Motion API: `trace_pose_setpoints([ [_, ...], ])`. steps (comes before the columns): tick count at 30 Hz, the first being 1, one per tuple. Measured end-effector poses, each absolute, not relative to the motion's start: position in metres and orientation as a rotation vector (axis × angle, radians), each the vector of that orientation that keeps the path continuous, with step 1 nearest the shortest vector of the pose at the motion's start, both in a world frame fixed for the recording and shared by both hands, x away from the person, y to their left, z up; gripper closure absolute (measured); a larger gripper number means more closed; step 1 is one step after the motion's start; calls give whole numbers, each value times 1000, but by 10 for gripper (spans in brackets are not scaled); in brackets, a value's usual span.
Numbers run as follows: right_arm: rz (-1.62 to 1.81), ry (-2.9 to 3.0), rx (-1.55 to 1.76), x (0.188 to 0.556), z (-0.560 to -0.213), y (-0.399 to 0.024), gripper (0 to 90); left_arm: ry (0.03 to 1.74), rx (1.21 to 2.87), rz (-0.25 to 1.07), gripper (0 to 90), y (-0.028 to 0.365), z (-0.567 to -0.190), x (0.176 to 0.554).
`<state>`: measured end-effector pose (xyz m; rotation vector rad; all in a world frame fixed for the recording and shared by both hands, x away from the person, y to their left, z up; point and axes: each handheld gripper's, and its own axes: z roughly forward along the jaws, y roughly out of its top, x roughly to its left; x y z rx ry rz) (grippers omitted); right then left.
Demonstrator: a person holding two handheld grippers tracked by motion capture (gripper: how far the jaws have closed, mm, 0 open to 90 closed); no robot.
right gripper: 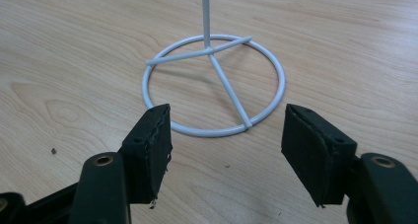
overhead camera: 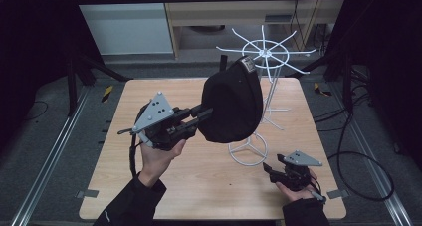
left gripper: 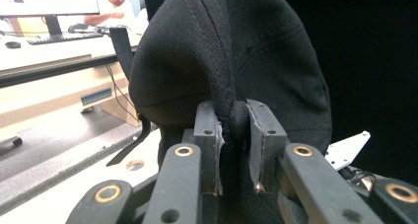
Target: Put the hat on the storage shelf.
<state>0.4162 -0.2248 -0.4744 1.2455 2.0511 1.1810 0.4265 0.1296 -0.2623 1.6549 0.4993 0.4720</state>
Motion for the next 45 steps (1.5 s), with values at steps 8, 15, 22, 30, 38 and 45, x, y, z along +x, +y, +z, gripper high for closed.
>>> trace_pose_setpoints([
  [8,1180,2049,1255,417,-475,-226,355,515,1655,486,741,129,-270,429],
  [15,1183,2049,1255,417,-476,-226,353,521,1659,526,668,131,-275,428],
  [22,1182,2049,1262,417,-476,-226,351,546,1661,571,529,139,-277,425],
  [30,1177,2043,1263,417,-476,-227,348,604,1664,593,414,156,-277,420],
  [38,1181,2031,1272,417,-476,-229,329,670,1663,622,363,183,-292,410],
  [45,1184,2010,1298,417,-476,-232,293,780,1694,628,333,214,-330,411],
])
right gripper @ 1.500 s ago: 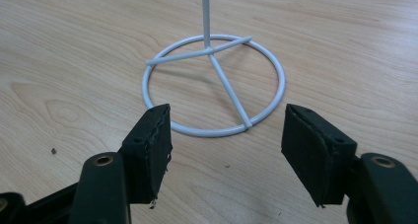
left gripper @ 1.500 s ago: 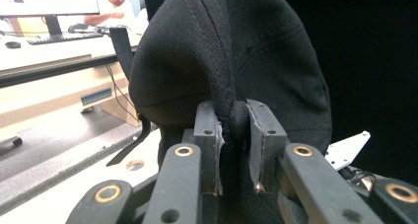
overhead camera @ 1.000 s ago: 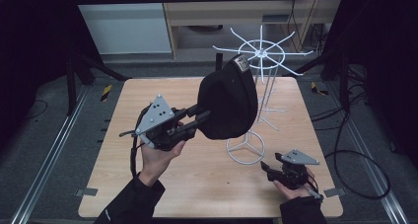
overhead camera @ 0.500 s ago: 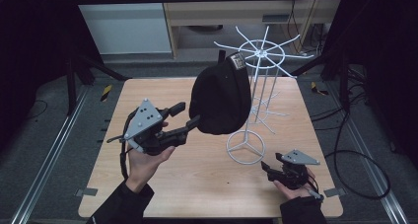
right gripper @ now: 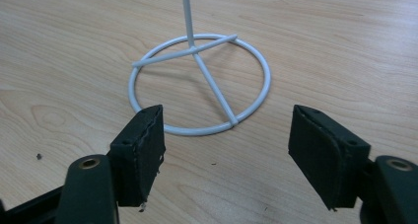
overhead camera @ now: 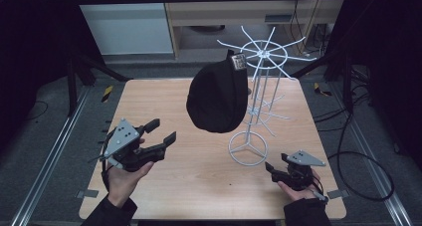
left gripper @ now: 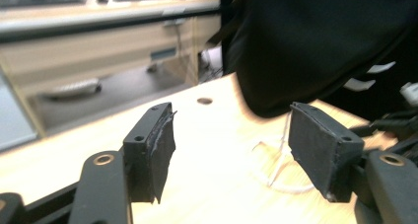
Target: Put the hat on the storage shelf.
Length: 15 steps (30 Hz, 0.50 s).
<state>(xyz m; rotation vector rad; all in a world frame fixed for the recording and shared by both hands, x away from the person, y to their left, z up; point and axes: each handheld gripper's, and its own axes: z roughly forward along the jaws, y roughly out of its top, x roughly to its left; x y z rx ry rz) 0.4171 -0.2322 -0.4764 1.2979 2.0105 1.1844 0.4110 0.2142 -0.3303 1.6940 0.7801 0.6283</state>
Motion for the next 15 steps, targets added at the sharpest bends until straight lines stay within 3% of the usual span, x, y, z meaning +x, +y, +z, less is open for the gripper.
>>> trace_pose_setpoints([
  [15,1147,1960,1366,422,-482,-247,191,1107,1825,598,247,272,-436,442],
])
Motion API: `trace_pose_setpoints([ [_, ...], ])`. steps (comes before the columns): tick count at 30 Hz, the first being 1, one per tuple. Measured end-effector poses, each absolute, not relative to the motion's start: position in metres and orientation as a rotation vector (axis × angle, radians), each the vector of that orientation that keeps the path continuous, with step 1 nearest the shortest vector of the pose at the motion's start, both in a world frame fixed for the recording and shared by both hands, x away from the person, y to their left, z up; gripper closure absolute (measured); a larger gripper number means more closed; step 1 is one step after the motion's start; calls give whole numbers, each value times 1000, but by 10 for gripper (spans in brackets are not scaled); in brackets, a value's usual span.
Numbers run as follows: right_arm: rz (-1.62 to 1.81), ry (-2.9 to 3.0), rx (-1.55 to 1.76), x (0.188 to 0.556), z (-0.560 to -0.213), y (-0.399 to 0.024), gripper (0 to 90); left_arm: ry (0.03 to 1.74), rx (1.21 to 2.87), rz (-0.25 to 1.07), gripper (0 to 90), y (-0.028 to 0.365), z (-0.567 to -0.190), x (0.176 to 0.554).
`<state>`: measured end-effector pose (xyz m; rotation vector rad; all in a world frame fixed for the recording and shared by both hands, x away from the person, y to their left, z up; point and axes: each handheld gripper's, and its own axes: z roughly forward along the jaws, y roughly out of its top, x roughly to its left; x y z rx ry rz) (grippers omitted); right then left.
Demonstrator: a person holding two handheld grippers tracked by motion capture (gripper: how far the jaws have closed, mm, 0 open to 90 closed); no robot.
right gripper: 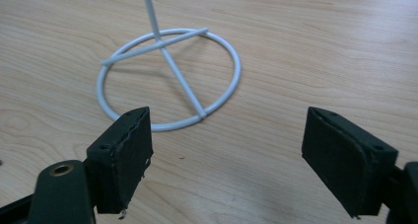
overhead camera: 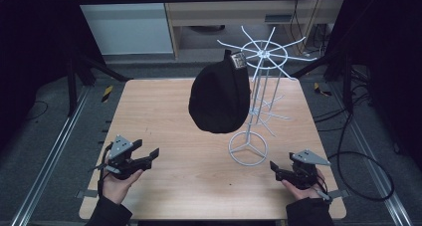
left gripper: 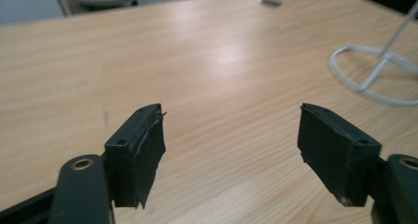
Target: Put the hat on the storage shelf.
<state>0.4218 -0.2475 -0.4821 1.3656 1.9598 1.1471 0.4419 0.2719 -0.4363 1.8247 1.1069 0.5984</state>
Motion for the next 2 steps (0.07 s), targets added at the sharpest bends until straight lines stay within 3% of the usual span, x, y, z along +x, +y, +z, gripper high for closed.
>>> trace_pose_setpoints([
  [2,1138,1955,1377,423,-483,-250,184,1144,1850,611,238,282,-451,445],
])
